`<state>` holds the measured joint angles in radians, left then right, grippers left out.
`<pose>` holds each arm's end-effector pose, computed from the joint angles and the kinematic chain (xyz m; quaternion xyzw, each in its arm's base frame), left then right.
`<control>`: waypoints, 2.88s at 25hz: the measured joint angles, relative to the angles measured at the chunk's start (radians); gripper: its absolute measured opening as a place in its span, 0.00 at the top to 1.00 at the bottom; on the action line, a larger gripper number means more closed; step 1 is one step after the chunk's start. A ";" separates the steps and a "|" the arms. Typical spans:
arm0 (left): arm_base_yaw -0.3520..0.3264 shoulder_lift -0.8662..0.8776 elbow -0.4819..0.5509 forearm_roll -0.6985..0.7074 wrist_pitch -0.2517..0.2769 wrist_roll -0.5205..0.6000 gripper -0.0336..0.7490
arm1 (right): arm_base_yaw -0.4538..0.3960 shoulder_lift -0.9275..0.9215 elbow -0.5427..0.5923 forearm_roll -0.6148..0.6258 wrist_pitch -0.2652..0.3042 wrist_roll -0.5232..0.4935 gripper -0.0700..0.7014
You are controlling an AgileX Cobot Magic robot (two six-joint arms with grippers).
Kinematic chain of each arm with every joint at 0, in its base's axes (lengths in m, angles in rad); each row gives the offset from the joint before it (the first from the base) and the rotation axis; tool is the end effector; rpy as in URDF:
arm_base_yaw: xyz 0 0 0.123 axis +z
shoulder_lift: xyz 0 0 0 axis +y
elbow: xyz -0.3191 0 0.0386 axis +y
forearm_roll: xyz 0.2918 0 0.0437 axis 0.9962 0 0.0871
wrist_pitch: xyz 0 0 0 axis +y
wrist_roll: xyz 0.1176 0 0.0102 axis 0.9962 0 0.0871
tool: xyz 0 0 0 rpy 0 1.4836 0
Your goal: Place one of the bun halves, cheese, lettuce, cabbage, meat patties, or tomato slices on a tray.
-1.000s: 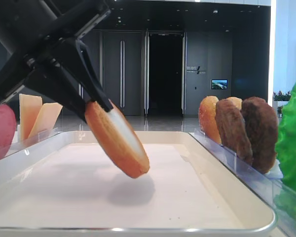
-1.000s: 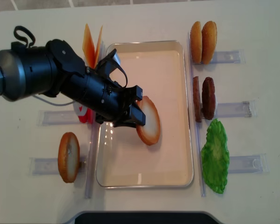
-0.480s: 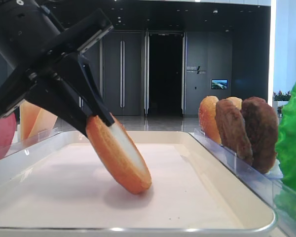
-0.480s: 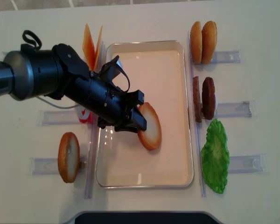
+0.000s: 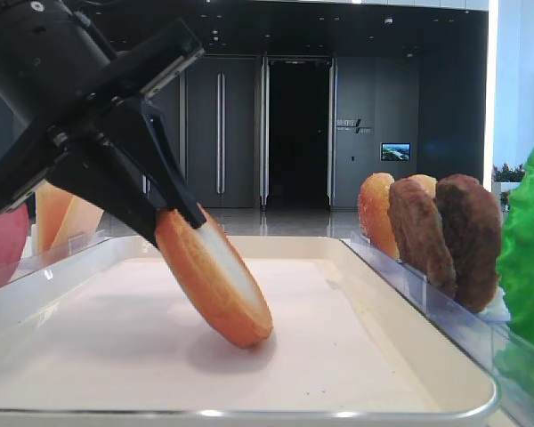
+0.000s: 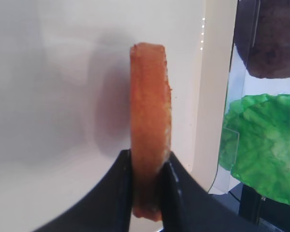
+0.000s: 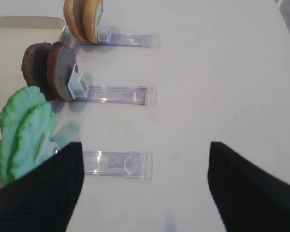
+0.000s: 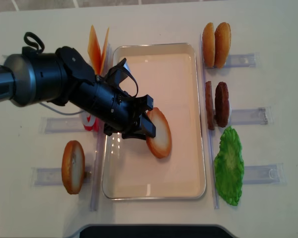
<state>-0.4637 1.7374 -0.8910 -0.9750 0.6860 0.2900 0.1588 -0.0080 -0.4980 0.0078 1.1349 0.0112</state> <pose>0.2893 -0.2139 0.1484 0.0054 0.9462 -0.3225 0.0276 0.0154 0.0033 0.2778 -0.0645 0.8681 0.0457 0.4900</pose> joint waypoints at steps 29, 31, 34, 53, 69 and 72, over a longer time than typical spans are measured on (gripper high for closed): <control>0.000 0.000 0.000 0.053 -0.023 -0.115 0.42 | 0.000 0.000 0.000 0.000 0.000 0.000 0.22; 0.000 0.000 0.000 0.076 -0.022 -0.148 0.39 | 0.000 0.000 0.000 0.000 0.000 0.000 0.22; 0.000 0.000 0.000 0.122 -0.008 -0.193 0.35 | 0.000 0.000 0.000 0.000 0.000 0.000 0.22; 0.000 0.000 0.000 0.173 0.020 -0.272 0.10 | 0.000 0.000 0.000 0.000 0.000 0.000 0.22; 0.000 0.000 -0.011 0.278 0.087 -0.335 0.07 | 0.000 0.000 0.000 0.000 0.000 0.000 0.22; 0.000 0.000 -0.043 0.281 0.105 -0.335 0.07 | 0.000 0.000 0.000 0.000 0.000 0.000 0.22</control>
<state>-0.4637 1.7374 -0.9339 -0.6944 0.7914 -0.0446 0.1588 -0.0080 -0.4980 0.0078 1.1349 0.0112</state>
